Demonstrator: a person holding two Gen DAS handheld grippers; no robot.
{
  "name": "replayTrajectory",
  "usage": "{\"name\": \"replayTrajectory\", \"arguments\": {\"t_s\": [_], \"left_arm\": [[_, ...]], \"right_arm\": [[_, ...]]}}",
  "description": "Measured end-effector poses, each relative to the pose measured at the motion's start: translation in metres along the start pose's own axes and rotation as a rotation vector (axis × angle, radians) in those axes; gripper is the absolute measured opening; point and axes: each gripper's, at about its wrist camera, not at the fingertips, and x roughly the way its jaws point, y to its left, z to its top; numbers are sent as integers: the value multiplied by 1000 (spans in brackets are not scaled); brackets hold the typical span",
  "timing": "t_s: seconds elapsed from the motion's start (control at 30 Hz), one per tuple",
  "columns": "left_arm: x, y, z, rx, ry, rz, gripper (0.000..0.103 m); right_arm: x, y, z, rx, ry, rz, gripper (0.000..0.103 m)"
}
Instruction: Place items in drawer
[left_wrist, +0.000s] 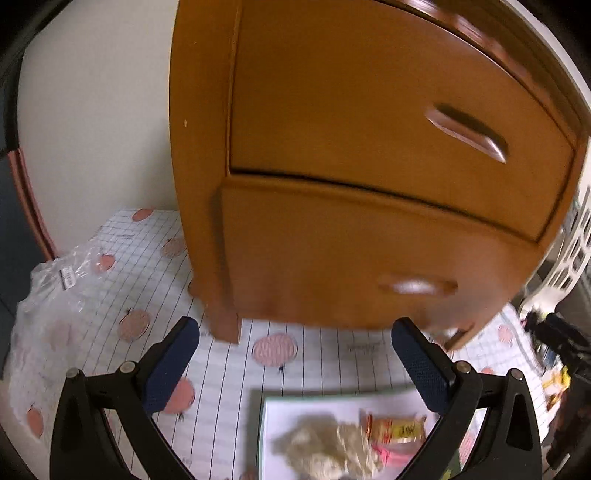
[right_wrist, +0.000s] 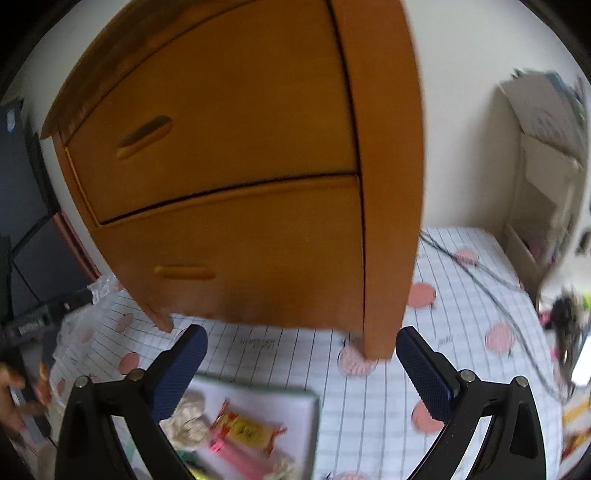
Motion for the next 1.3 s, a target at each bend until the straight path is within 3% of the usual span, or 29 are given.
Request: {"name": "replayTrajectory", "arguments": {"t_s": [0.13, 0.33, 0.5, 0.8, 1.3], "left_arm": [[15, 11, 22, -6, -10, -30, 103], [43, 19, 45, -20, -11, -137, 103], [56, 17, 52, 48, 3, -160, 103], [66, 11, 57, 114, 18, -156, 103], [54, 0, 41, 137, 3, -114, 103]], "right_arm": [[19, -8, 19, -10, 11, 34, 103], [34, -15, 31, -15, 12, 59, 103], [41, -17, 36, -15, 11, 86, 103], [45, -4, 37, -45, 7, 122, 103], [32, 9, 22, -93, 7, 90, 103]]}}
